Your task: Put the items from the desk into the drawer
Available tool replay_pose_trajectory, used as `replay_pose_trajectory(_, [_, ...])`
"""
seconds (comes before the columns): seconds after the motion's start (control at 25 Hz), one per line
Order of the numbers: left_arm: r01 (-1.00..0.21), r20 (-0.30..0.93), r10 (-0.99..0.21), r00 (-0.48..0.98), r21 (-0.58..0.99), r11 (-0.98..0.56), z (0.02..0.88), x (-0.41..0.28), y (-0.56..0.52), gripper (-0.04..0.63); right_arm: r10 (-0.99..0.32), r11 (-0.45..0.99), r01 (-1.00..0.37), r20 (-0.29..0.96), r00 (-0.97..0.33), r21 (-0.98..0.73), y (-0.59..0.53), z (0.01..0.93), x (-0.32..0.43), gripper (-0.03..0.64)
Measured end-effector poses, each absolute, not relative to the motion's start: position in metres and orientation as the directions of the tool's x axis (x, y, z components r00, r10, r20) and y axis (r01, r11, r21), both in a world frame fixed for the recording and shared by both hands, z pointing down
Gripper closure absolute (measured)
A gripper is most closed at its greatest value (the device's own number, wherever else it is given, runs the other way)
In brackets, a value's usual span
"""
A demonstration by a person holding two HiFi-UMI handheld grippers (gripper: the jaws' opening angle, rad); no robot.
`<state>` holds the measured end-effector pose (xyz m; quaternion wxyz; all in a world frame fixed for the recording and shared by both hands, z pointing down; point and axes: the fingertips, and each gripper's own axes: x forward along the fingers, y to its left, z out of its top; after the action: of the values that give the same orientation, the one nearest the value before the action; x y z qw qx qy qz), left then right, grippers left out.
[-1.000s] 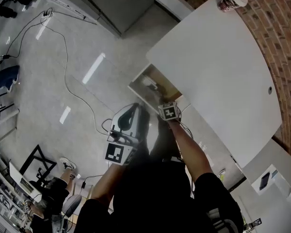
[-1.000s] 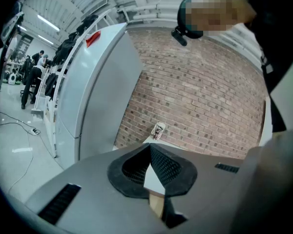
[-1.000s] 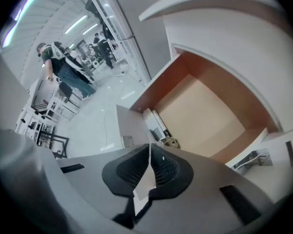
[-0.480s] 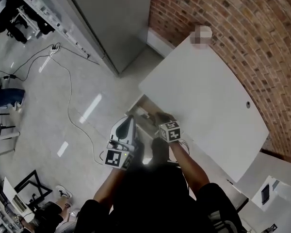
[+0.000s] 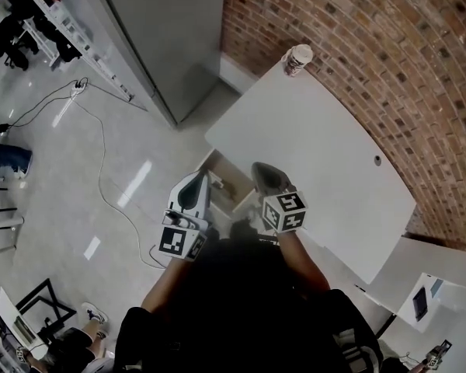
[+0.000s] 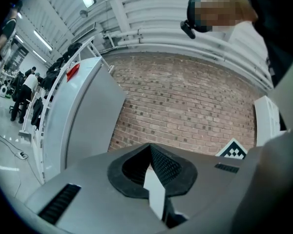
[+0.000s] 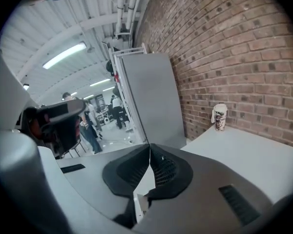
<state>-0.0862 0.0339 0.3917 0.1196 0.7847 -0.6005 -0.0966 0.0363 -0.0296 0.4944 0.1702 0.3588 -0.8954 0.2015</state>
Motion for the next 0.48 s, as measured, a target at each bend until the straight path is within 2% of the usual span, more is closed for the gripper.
replay_pose_trajectory(0.48, [-0.916, 0.002, -0.957, 0.290, 0.290, -0.277, 0.386, -0.064, 0.048, 0.591, -0.620, 0.705, -0.684, 0.307, -0.722, -0.187, -0.009, 0.413, 0.056, 0.612])
